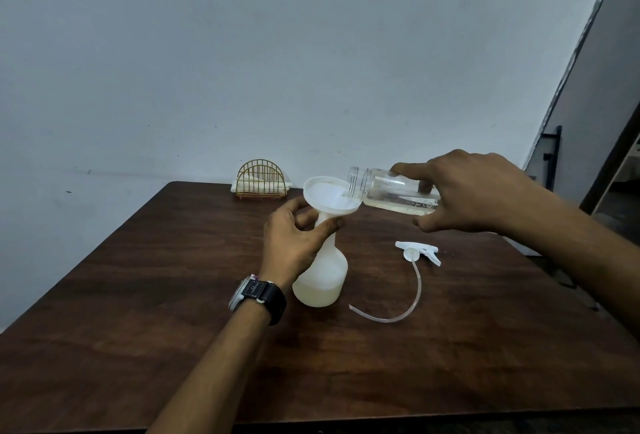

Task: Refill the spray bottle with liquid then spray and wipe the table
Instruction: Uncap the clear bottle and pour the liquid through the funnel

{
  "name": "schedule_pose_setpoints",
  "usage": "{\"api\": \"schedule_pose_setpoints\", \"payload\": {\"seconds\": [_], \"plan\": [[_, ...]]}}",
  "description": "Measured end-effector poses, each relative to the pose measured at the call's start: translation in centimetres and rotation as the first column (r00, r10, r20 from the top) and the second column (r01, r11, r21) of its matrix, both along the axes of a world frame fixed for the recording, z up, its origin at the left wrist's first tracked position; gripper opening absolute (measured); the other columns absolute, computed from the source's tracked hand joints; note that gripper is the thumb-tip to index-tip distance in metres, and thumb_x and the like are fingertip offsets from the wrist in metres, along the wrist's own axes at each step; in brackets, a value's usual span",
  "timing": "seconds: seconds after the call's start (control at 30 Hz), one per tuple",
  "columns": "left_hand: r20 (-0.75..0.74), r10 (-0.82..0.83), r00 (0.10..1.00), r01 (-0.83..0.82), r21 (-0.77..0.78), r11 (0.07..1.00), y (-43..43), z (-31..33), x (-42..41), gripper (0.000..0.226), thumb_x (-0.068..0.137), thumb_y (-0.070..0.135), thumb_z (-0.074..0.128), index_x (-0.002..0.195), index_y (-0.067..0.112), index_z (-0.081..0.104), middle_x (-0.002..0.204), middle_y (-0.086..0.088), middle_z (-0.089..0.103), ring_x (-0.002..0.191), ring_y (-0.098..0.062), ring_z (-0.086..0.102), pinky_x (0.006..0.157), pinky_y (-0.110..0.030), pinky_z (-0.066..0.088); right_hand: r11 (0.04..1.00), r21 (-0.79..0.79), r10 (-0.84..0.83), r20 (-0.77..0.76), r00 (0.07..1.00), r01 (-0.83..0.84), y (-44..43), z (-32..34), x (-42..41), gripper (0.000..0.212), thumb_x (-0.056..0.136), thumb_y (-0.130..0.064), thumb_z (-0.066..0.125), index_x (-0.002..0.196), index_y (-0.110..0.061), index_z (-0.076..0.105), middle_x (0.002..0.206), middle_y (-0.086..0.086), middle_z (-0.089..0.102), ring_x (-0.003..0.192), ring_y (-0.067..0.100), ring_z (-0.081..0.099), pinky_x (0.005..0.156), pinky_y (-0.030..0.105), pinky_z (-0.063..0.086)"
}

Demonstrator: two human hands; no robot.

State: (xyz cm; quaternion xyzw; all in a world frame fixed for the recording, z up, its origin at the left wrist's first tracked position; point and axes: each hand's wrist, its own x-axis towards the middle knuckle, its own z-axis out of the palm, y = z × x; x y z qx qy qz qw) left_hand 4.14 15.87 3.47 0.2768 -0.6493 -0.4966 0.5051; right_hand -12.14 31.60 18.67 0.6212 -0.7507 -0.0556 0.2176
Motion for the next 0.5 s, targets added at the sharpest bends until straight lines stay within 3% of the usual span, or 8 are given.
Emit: {"api": "schedule_pose_setpoints", "payload": {"seconds": [0.2,0.5], "plan": [[-0.009,0.001,1.000,-0.001,-0.007,1.000,0.30,0.21,0.11,0.055,0.077,0.018,0.092,0.127,0.019,0.068,0.106,0.004,0.082,0.103,0.000,0.075,0.095,-0.033,0.059,1.000,-0.002,0.004,-0.002,1.000,-0.004,-0.01,0.07,-0.11,0.077,0.078,-0.049,0.069,0.147,-0.054,0.034,0.113,-0.020,0.070,0.104,0.017,0.063,0.071,0.033,0.054],[-0.009,-0.003,1.000,0.003,-0.004,1.000,0.14,0.07,0.10,0.056,0.078,0.018,0.091,0.128,0.018,0.068,0.107,0.005,0.082,0.106,-0.002,0.075,0.098,-0.038,0.059,1.000,-0.018,0.006,-0.006,1.000,-0.006,-0.27,-0.02,-0.39,0.080,0.076,-0.049,0.069,0.147,-0.056,0.033,0.112,-0.017,0.071,0.101,0.019,0.064,0.068,0.032,0.051]]}}
